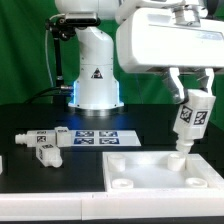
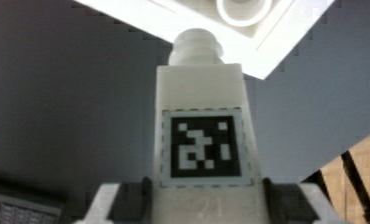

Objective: Assemble one leg

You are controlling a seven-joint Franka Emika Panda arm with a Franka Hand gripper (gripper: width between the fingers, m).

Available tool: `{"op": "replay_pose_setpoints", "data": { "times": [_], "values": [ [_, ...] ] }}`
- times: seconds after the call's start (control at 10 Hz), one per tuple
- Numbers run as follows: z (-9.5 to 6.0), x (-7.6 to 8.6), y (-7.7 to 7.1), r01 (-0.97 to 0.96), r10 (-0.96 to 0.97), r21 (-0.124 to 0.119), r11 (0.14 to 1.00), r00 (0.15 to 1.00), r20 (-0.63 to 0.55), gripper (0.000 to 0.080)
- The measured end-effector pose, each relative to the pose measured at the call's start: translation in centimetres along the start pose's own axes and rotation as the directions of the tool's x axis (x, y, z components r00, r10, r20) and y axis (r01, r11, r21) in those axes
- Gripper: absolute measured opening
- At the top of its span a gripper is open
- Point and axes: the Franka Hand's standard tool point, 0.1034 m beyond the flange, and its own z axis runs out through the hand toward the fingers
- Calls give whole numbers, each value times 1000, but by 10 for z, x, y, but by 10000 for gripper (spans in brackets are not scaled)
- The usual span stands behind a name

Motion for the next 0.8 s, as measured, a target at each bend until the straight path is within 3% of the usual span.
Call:
{"op": "replay_pose_setpoints", "data": {
  "times": [0.3,0.7,0.8],
  "values": [
    [2,-7,9,-59,60,41,997,998,-12,285],
    [5,-6,2,-84,85,18,996,994,-76,285],
    [3,-3,-7,-122,123,33,992,991,-58,285]
  ]
}}
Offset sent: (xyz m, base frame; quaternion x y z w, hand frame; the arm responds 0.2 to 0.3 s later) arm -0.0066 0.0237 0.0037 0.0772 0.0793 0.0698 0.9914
